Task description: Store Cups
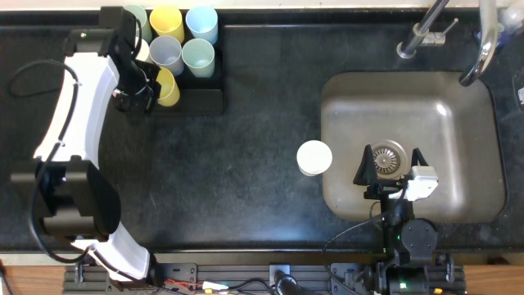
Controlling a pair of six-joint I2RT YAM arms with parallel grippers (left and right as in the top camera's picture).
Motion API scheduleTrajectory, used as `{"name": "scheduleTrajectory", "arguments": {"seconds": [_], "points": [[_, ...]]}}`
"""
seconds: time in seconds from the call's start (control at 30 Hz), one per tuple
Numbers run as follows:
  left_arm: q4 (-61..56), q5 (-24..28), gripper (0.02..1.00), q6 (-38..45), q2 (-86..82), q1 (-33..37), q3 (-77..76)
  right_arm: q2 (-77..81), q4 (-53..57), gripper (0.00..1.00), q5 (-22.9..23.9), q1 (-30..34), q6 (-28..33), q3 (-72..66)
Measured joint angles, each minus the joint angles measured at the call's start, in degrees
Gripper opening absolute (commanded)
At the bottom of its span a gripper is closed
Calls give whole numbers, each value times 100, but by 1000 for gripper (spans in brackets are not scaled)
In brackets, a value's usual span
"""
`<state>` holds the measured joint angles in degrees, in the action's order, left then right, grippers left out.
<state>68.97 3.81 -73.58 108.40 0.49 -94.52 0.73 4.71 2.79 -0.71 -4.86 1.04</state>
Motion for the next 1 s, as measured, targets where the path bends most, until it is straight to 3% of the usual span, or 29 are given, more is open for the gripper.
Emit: {"name": "scheduleTrajectory", "arguments": {"seconds": [0.33, 1.0], "points": [[-688, -17, 38, 0, 0, 0, 448, 0, -4, 998, 0, -2, 4, 0], [-363, -20, 62, 0, 186, 0, 496, 0, -2, 996, 0, -2, 0, 0]]}}
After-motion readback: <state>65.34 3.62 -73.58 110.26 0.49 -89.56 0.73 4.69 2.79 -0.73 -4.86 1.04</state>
